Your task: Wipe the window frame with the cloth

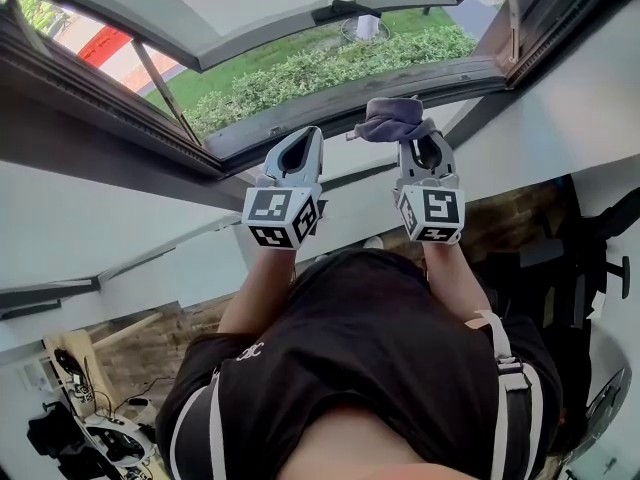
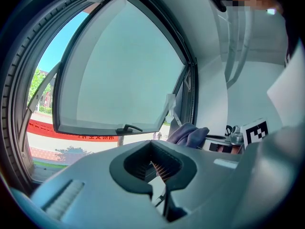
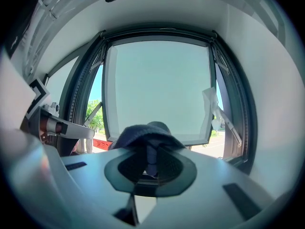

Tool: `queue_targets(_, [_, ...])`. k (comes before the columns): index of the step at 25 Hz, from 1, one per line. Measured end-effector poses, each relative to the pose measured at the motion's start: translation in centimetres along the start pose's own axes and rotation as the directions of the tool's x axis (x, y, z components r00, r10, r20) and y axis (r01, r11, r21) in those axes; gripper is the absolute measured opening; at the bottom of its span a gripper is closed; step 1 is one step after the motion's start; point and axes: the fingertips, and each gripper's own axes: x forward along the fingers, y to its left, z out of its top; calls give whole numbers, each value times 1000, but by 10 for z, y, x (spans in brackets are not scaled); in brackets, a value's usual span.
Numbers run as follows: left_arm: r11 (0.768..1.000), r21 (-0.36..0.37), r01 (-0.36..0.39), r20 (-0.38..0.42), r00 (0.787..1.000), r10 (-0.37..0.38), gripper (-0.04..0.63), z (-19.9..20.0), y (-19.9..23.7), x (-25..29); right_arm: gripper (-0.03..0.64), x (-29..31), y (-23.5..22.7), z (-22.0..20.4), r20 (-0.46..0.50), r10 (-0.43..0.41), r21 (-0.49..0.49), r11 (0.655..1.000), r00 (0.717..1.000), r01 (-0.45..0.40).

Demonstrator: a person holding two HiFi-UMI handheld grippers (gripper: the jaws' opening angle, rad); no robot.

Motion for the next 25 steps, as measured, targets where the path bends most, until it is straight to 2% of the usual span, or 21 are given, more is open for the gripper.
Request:
queue_targets(2, [1000, 3, 19, -23, 1000, -19, 9, -5, -4, 2, 43, 3, -3, -5, -28, -4, 33, 999, 1000, 5])
queue_targets(5, [999, 12, 40, -49, 998, -40, 9, -10, -10, 4, 44, 8, -8, -18, -96, 15, 137, 991, 995, -2])
queue_targets(9, [998, 24, 64, -74, 995, -63, 9, -16, -15, 7, 44, 16, -16, -46, -226, 68, 326, 945, 972, 10])
queue_targets(11, [995, 36, 96, -95, 991, -92, 9, -19, -21, 9, 44, 19, -19, -64, -292, 123, 457, 889, 948, 26])
queue_targets(12, [993, 42, 115, -105, 988, -110, 9, -22, -26, 10, 44, 19, -21, -74, -313, 155, 540, 841, 937, 42])
queue_targets(14, [988, 50, 149, -115, 983, -142, 15, -25, -34, 12, 44, 18, -24, -89, -325, 207, 693, 716, 923, 83])
queue_targets(15, [985, 54, 162, -114, 981, -155, 32, -26, -37, 13, 44, 17, -24, -93, -320, 222, 735, 672, 921, 93])
queue_targets(16, [984, 59, 170, -111, 980, -163, 44, -26, -39, 14, 44, 17, -25, -93, -312, 226, 750, 655, 923, 93])
queue_targets(17, [983, 67, 173, -105, 981, -165, 46, -24, -40, 15, 44, 17, -25, -91, -302, 220, 742, 665, 928, 84])
queue_targets(18, [983, 77, 169, -98, 982, -161, 46, -23, -40, 15, 43, 17, -25, -85, -288, 207, 713, 698, 935, 65])
queue_targets(20, [985, 94, 143, -79, 988, -136, 46, -18, -37, 15, 43, 16, -23, -65, -234, 166, 598, 802, 958, 7])
queue_targets(22, [990, 86, 109, -53, 993, -105, 26, -14, -31, 13, 43, 15, -17, -41, -159, 128, 438, 898, 979, -47])
queue_targets(23, [993, 76, 95, -39, 995, -92, 11, -11, -29, 12, 43, 14, -13, -32, -129, 117, 364, 929, 985, -63])
queue_targets(25, [996, 59, 70, -14, 998, -69, 11, -7, -24, 11, 43, 12, -6, -22, -89, 107, 252, 964, 990, -81])
